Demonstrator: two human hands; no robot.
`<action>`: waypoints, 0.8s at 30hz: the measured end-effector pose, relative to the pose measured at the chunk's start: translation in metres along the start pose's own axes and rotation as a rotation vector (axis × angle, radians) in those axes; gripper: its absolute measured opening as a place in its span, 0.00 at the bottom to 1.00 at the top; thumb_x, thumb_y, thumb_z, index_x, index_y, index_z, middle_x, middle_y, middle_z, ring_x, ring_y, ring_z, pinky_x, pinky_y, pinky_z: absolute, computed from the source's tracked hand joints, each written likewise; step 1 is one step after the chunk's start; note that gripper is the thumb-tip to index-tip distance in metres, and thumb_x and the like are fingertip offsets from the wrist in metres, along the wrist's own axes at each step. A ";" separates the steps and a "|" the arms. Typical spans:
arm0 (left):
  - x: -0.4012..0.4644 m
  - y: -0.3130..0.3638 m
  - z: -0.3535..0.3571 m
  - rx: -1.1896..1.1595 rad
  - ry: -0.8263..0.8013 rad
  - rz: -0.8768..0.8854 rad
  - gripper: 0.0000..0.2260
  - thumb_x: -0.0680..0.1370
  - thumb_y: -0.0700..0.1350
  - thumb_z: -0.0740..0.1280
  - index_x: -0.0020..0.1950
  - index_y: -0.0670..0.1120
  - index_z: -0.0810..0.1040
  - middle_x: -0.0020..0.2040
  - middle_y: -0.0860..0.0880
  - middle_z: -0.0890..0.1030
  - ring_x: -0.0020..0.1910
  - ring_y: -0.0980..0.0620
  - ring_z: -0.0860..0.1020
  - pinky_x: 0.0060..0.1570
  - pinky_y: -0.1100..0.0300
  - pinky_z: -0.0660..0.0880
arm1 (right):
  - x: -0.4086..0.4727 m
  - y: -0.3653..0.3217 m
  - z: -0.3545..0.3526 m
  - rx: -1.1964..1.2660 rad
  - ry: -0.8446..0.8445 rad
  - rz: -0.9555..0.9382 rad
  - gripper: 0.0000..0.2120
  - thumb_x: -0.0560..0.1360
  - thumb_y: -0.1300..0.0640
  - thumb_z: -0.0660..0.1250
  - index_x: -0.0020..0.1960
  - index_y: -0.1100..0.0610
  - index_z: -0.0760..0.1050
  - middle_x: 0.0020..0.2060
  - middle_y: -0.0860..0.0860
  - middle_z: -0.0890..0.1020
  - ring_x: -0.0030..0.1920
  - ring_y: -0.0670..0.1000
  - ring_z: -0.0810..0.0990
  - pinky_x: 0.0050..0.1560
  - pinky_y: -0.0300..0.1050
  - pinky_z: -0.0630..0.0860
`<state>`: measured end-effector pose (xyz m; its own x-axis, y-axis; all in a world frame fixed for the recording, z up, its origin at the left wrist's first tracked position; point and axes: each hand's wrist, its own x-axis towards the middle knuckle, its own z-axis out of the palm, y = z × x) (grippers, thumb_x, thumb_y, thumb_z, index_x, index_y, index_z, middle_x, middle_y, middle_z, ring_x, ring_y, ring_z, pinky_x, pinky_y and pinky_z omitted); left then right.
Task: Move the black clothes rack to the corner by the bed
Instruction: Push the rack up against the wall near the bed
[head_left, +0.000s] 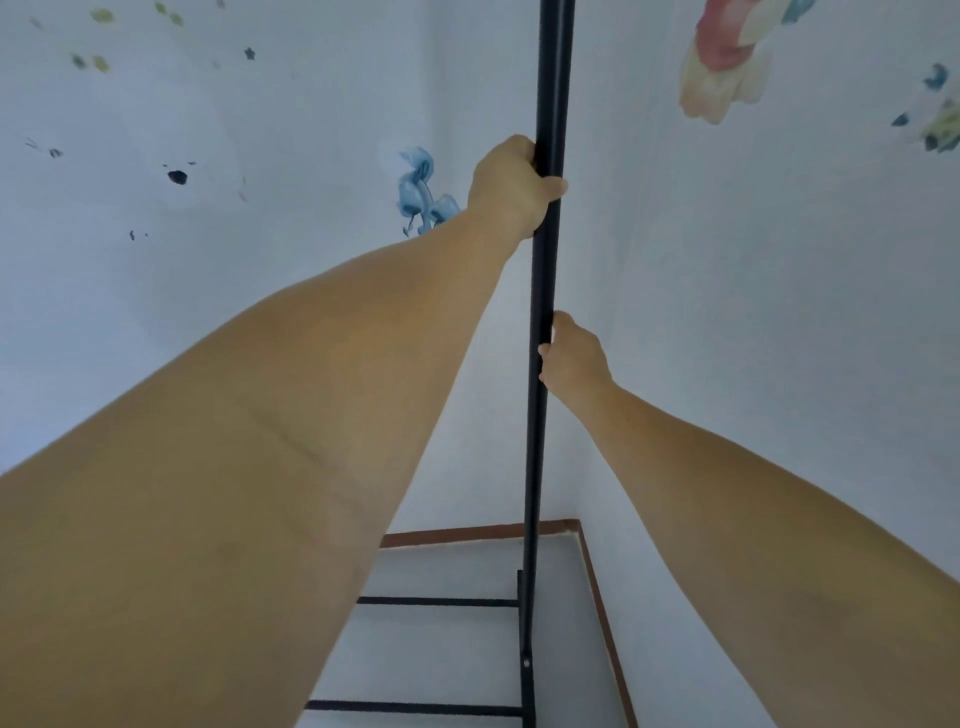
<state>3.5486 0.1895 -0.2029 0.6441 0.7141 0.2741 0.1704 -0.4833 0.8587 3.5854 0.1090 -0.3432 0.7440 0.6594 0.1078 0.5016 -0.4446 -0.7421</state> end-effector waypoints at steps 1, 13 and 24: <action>0.012 -0.003 -0.001 -0.005 -0.009 0.003 0.16 0.75 0.41 0.67 0.61 0.39 0.71 0.58 0.39 0.79 0.56 0.41 0.79 0.54 0.45 0.79 | 0.012 -0.003 0.004 0.004 0.011 0.010 0.14 0.77 0.65 0.54 0.62 0.60 0.68 0.50 0.60 0.78 0.47 0.60 0.80 0.50 0.57 0.80; 0.065 -0.023 0.001 -0.069 -0.048 0.027 0.16 0.75 0.39 0.66 0.62 0.39 0.72 0.59 0.38 0.78 0.57 0.39 0.79 0.55 0.44 0.78 | 0.064 -0.006 0.022 -0.006 0.056 0.064 0.16 0.75 0.68 0.58 0.62 0.60 0.67 0.49 0.59 0.78 0.48 0.60 0.80 0.49 0.56 0.80; 0.092 -0.034 0.007 -0.094 0.012 0.019 0.17 0.75 0.40 0.66 0.63 0.40 0.72 0.58 0.38 0.79 0.55 0.40 0.79 0.56 0.45 0.78 | 0.096 -0.003 0.024 0.064 0.026 0.029 0.15 0.76 0.67 0.57 0.62 0.60 0.68 0.45 0.57 0.77 0.48 0.60 0.80 0.50 0.57 0.80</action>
<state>3.6069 0.2681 -0.2101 0.6378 0.7112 0.2956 0.0866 -0.4476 0.8900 3.6450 0.1885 -0.3462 0.7695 0.6304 0.1022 0.4508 -0.4228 -0.7861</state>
